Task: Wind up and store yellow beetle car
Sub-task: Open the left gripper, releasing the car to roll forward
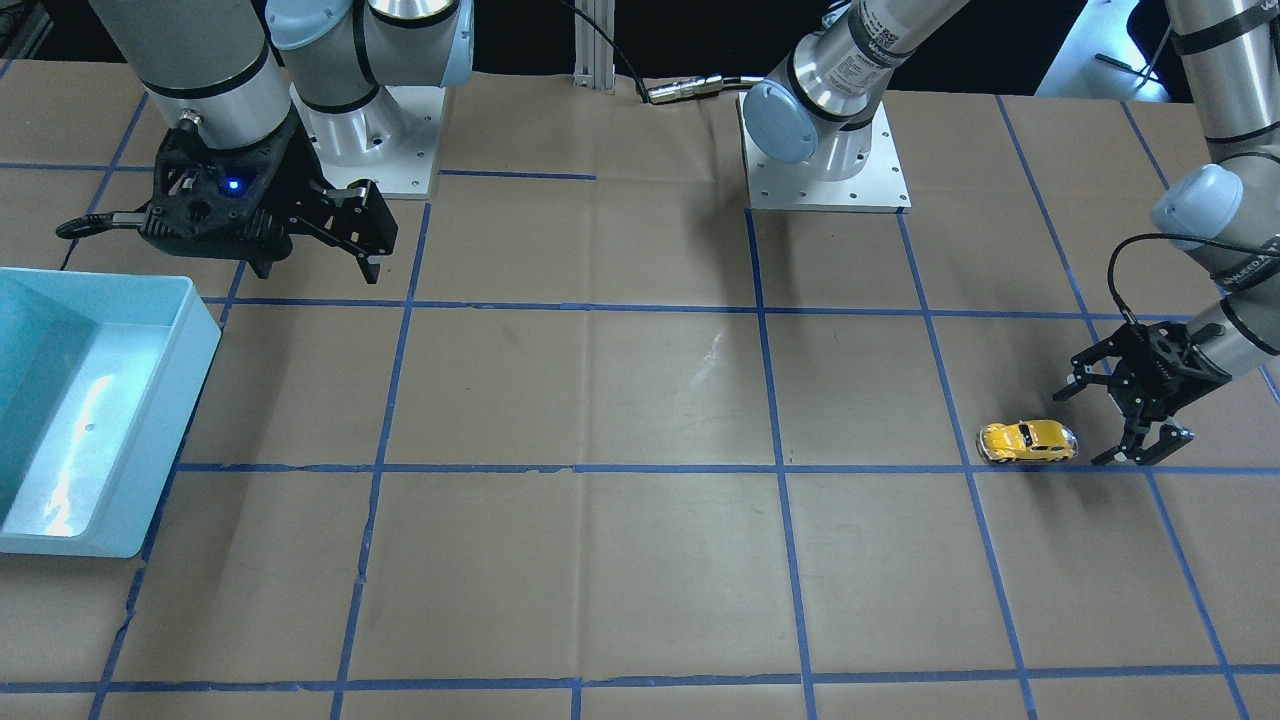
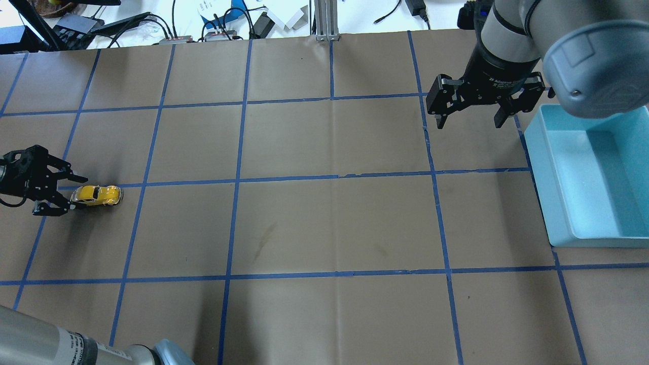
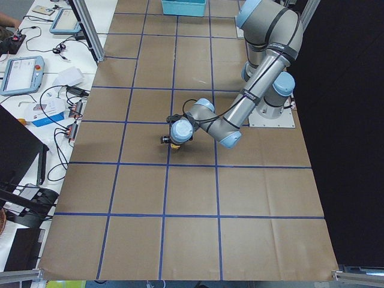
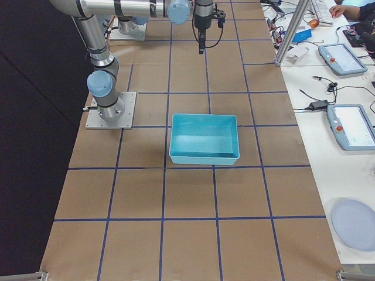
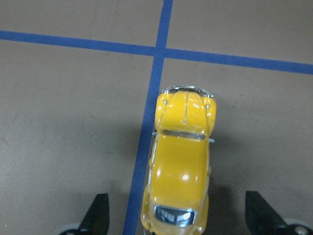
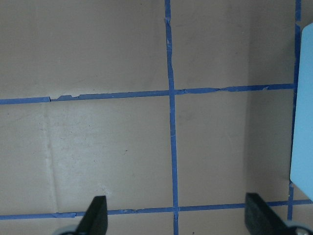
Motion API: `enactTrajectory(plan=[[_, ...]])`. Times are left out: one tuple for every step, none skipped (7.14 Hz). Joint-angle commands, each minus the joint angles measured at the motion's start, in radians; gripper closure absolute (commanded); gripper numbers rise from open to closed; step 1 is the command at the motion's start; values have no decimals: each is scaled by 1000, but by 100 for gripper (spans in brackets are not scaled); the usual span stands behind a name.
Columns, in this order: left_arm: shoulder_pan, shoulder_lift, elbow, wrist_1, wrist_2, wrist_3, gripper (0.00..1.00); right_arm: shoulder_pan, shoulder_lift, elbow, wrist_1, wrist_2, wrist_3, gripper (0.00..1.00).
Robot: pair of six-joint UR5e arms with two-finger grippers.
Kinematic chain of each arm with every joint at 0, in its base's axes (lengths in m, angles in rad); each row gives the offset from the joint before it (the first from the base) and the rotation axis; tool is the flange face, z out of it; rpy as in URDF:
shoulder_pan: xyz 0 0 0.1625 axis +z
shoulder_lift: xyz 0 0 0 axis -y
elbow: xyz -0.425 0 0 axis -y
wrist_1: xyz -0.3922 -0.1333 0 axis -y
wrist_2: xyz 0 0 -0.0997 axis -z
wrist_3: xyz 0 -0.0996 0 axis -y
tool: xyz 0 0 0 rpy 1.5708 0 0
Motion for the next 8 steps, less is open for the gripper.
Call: enactTrajectory(plan=[[-3,3,8,-3,0,-18,0,0,0,0,0,0,0,0],[-4,3,14,-6,0,-22,0,0,0,0,0,0,0,0],[-6,3,15,-5,0,-22,0,0,0,0,0,0,0,0],[-6,3,15,-5,0,-22,0,0,0,0,0,0,0,0],[-6,4,15,-5,0,-23,0,0,0,0,0,0,0,0],[-6,4,15,-5,0,-28,0,0,0,0,0,0,0,0],[-6,4,15,-5,1,-34,0,0,0,0,0,0,0,0],[-6,4,15,-5,1,-34,0,0,0,0,0,0,0,0]])
